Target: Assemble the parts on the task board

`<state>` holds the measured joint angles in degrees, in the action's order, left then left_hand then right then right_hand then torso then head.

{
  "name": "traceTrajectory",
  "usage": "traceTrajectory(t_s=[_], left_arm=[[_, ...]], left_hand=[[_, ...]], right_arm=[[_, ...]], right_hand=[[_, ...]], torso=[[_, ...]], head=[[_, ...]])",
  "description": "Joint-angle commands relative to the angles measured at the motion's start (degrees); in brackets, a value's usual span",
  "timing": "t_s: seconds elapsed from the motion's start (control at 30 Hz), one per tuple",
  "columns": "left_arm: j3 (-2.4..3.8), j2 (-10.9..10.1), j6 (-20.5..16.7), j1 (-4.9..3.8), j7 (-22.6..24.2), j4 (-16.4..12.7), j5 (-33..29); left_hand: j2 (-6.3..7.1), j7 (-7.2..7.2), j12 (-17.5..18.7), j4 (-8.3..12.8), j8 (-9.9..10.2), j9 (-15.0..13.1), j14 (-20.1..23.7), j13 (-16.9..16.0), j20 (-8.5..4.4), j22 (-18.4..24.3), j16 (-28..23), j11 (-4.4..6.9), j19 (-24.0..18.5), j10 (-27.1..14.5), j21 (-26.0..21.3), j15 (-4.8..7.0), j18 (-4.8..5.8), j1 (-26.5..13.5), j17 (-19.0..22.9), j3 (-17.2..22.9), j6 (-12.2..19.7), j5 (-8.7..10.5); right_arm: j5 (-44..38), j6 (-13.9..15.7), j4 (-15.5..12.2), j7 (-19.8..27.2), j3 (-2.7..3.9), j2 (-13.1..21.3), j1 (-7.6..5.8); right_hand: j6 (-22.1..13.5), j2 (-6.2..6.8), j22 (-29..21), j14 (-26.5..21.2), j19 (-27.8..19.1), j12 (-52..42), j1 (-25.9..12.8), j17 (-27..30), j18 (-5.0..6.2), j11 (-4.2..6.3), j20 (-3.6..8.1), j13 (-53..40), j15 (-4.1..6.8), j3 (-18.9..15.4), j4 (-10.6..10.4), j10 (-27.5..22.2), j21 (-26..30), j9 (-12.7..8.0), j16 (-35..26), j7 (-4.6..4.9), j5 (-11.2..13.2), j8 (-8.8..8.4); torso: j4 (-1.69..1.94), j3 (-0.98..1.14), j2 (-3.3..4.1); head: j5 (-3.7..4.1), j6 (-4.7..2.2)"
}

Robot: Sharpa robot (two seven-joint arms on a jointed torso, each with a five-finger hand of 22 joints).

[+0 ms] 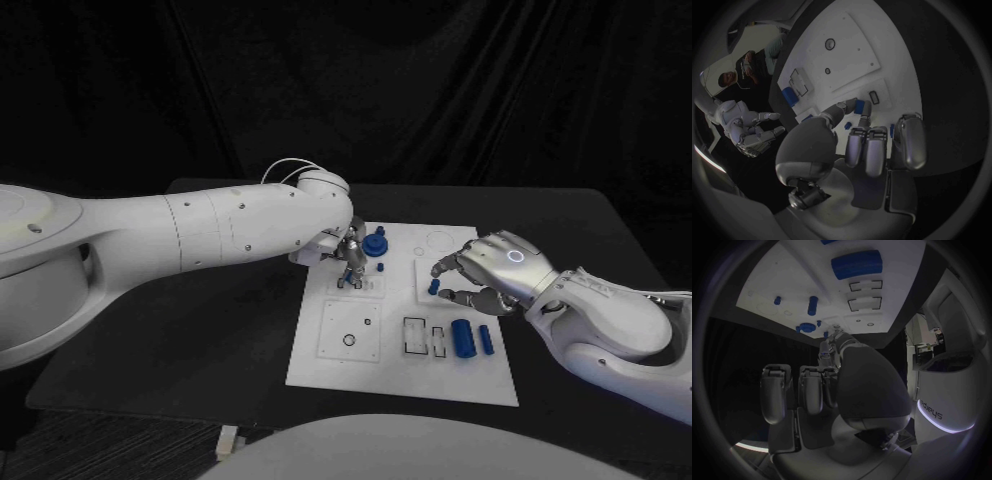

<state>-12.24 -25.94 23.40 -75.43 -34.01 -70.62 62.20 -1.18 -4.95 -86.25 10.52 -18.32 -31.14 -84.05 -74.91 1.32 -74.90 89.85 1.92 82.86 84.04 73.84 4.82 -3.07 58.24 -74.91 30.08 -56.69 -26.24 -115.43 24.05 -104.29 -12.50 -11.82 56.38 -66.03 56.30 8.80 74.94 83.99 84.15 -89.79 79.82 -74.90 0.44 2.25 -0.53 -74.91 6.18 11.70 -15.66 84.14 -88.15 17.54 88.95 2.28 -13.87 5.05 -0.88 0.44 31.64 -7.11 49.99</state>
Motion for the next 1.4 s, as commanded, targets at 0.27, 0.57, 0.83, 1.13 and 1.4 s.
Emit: traceTrajectory(t_s=[0.27,0.57,0.83,1.13,1.4], left_arm=[[0.05,0.7,-0.7,0.27,0.6,0.7,-2.1],[0.05,0.8,0.0,0.85,0.6,1.1,-2.2],[0.05,1.0,-0.1,1.21,0.6,1.4,-2.2],[0.05,1.0,-1.1,1.42,0.7,1.6,-2.2],[0.05,0.9,-1.8,1.52,0.8,1.6,-2.2]], left_hand=[[-0.71,2.72,0.2,-4.4,-5.2,-0.7,-5.8,-12.2,-0.03,-10.5,-0.1,0.31,0.1,3.9,-0.3,0.30,-0.35,0.1,-14.8,7.6,-2.9,0.19],[-0.75,2.72,0.2,-4.3,-5.1,-0.8,-5.8,-12.2,-0.03,-10.5,-0.1,0.31,0.1,3.9,-0.3,0.29,-0.36,0.1,-14.8,7.7,-3.0,0.26],[-0.77,2.72,0.3,-4.2,-5.0,-0.8,-5.7,-12.1,-0.02,-10.4,-0.3,0.30,0.0,3.9,-0.4,0.28,-0.39,0.1,-14.7,7.7,-3.0,0.34],[-0.82,2.69,0.4,-4.2,-4.9,-0.7,-5.7,-12.1,-0.01,-10.4,-0.3,0.28,0.0,3.8,-0.5,0.27,-0.39,0.0,-14.6,7.7,-2.9,0.45],[-1.28,2.65,0.5,-4.2,-4.0,-0.8,-5.7,-12.1,0.10,-10.4,-0.4,0.19,-0.1,3.8,-0.6,0.18,-0.39,-0.6,-14.5,7.5,-3.4,2.06]], right_arm=[[-0.4,-0.5,0.1,-1.1,0.03,-0.1,-0.07],[-0.4,-0.8,0.0,-1.2,0.03,0.0,-0.07],[-0.4,-0.9,0.1,-1.3,0.02,-0.2,-0.06],[-0.4,-0.9,0.1,-1.3,0.02,-0.3,-0.06],[-0.4,-1.0,0.2,-1.3,0.02,-0.4,-0.06]], right_hand=[[0.3,-0.60,14.3,5.5,4.6,-0.2,0.2,-12.5,0.14,0.39,0.46,-15.1,0.42,0.1,-0.4,5.9,0.2,-0.1,-0.3,-0.13,-0.2,0.23],[0.3,-0.60,14.3,5.5,4.6,-0.2,0.2,-12.5,0.14,0.39,0.46,-15.1,0.42,0.1,-0.4,5.9,0.2,-0.1,-0.3,-0.13,-0.2,0.23],[0.3,-0.60,14.3,5.5,4.6,-0.2,0.2,-12.5,0.14,0.39,0.46,-15.1,0.42,0.1,-0.4,5.9,0.2,-0.1,-0.3,-0.13,-0.2,0.23],[0.4,-0.66,14.3,5.5,4.6,-0.2,0.3,-12.4,0.15,0.40,0.47,-15.1,0.44,0.2,-0.4,5.9,0.3,-0.1,-0.4,-0.13,-0.2,0.23],[0.4,-0.74,14.3,5.4,4.6,-0.2,0.3,-12.4,0.15,0.41,0.48,-15.1,0.44,0.2,-0.3,5.9,0.3,-0.2,-0.4,-0.13,-0.2,0.23]], torso=[[0.00,0.02,0.01],[-0.03,0.02,0.02],[0.00,0.03,0.01],[0.04,0.02,0.04],[0.01,0.02,0.03]], head=[[0.10,0.01],[0.12,0.01],[0.02,0.01],[0.04,0.01],[-0.09,0.01]])
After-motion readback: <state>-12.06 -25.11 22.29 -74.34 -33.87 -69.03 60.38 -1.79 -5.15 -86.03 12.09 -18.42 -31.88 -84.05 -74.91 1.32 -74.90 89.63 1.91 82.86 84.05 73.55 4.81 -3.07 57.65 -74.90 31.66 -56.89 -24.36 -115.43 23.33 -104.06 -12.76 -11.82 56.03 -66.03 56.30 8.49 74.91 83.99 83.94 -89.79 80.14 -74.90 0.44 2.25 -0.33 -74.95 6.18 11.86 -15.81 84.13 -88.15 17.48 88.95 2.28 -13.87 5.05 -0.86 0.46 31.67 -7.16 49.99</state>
